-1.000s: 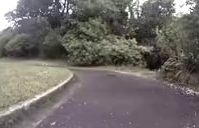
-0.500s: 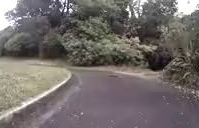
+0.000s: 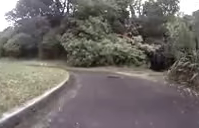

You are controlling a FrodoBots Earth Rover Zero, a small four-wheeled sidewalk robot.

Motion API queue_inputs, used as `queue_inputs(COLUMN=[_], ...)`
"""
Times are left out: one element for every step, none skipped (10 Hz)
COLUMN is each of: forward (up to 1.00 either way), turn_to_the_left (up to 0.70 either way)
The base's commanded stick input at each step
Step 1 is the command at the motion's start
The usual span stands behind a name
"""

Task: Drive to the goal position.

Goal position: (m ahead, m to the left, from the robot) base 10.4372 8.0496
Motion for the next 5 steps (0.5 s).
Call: queue_inputs(forward=[0.68,0.68,0.68,0.68,0.68], turn_to_the_left=[0.02,0.02,0.02,0.02,0.02])
